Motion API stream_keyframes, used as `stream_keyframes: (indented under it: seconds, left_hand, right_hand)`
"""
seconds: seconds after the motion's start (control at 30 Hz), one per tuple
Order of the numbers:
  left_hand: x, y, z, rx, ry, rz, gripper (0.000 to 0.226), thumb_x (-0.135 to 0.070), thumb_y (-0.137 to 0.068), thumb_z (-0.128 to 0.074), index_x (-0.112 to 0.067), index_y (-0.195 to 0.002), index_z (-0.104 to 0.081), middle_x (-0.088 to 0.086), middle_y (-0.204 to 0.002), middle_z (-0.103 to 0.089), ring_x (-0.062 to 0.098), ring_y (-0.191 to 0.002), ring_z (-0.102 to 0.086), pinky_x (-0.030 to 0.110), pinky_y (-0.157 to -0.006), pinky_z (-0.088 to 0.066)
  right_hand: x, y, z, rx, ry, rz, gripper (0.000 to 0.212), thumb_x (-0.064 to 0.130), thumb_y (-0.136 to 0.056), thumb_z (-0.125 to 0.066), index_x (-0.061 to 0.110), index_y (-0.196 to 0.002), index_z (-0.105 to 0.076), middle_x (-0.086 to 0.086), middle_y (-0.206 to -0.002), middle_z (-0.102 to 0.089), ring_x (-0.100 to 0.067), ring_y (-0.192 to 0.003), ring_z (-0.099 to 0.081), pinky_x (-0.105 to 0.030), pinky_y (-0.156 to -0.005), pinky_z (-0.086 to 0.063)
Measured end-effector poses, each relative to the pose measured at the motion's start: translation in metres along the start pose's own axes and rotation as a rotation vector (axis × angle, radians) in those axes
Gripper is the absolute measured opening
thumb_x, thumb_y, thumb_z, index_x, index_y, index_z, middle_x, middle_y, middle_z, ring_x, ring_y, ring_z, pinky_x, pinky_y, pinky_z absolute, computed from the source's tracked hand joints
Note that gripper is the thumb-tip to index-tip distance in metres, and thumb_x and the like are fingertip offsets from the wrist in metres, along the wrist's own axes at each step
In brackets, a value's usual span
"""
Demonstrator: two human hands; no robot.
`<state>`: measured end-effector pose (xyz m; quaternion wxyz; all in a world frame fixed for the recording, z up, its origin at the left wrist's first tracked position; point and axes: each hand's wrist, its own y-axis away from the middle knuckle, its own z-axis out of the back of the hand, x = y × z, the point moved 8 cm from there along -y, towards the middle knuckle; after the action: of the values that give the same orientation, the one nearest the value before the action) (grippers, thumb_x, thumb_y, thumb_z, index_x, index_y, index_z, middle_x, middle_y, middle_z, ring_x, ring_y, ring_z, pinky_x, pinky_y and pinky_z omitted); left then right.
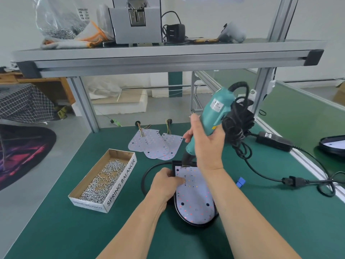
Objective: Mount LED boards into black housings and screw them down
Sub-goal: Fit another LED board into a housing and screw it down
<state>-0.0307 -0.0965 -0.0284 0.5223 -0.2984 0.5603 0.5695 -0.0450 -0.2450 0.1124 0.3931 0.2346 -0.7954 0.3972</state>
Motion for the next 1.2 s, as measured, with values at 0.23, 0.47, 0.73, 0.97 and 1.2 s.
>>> stream_keyframes:
  seconds: [0.23, 0.47, 0.73, 0.97, 1.2]
  left_hand:
    - [0.002, -0.001, 0.000, 0.017, -0.018, -0.008, 0.045, -0.026, -0.055, -0.068, -0.011, -0.096, -0.059, 0.006, -0.098, -0.071, 0.024, -0.091, -0.070, 0.042, -0.085, -0.056]
    - [0.002, -0.003, 0.001, 0.008, -0.004, -0.019, 0.043, -0.027, -0.055, -0.069, -0.013, -0.095, -0.061, 0.001, -0.093, -0.072, 0.018, -0.083, -0.071, 0.034, -0.074, -0.056]
    - [0.005, -0.006, 0.003, 0.024, 0.013, -0.032, 0.047, -0.024, -0.056, -0.070, -0.010, -0.100, -0.063, 0.005, -0.100, -0.074, 0.023, -0.091, -0.073, 0.043, -0.085, -0.059]
    - [0.007, -0.008, 0.004, 0.009, 0.003, -0.033, 0.039, -0.015, -0.066, -0.077, -0.006, -0.102, -0.065, 0.010, -0.100, -0.075, 0.027, -0.091, -0.073, 0.044, -0.087, -0.059]
    - [0.008, -0.006, 0.008, -0.032, -0.072, -0.070, 0.013, -0.019, -0.088, -0.069, -0.011, -0.099, -0.068, 0.007, -0.100, -0.075, 0.028, -0.095, -0.072, 0.051, -0.093, -0.055]
  right_hand:
    - [0.009, -0.029, 0.074, -0.152, 0.077, -0.105, 0.028, 0.037, -0.087, -0.074, 0.018, -0.093, -0.055, 0.002, -0.058, -0.058, -0.020, -0.051, -0.063, -0.026, -0.045, -0.047]
    - [-0.025, -0.014, 0.161, -0.428, 0.054, -0.375, 0.030, 0.040, -0.092, -0.071, 0.015, -0.098, -0.055, 0.000, -0.060, -0.058, -0.014, -0.050, -0.064, -0.023, -0.046, -0.050]
    - [-0.041, 0.000, 0.220, -0.429, 0.204, -0.567, 0.038, 0.029, -0.093, -0.071, 0.013, -0.114, -0.045, -0.008, -0.090, -0.060, -0.017, -0.054, -0.069, -0.024, -0.044, -0.050]
    - [-0.041, 0.023, 0.248, -0.446, 0.727, -0.527, 0.034, 0.024, -0.090, -0.070, 0.012, -0.105, -0.042, -0.014, -0.100, -0.065, -0.015, -0.063, -0.064, -0.033, -0.057, -0.047]
    - [-0.026, 0.022, 0.225, -0.358, 1.115, -0.320, 0.044, 0.016, -0.085, -0.073, 0.001, -0.121, -0.051, -0.019, -0.134, -0.042, -0.040, -0.122, -0.040, -0.050, -0.100, -0.043]
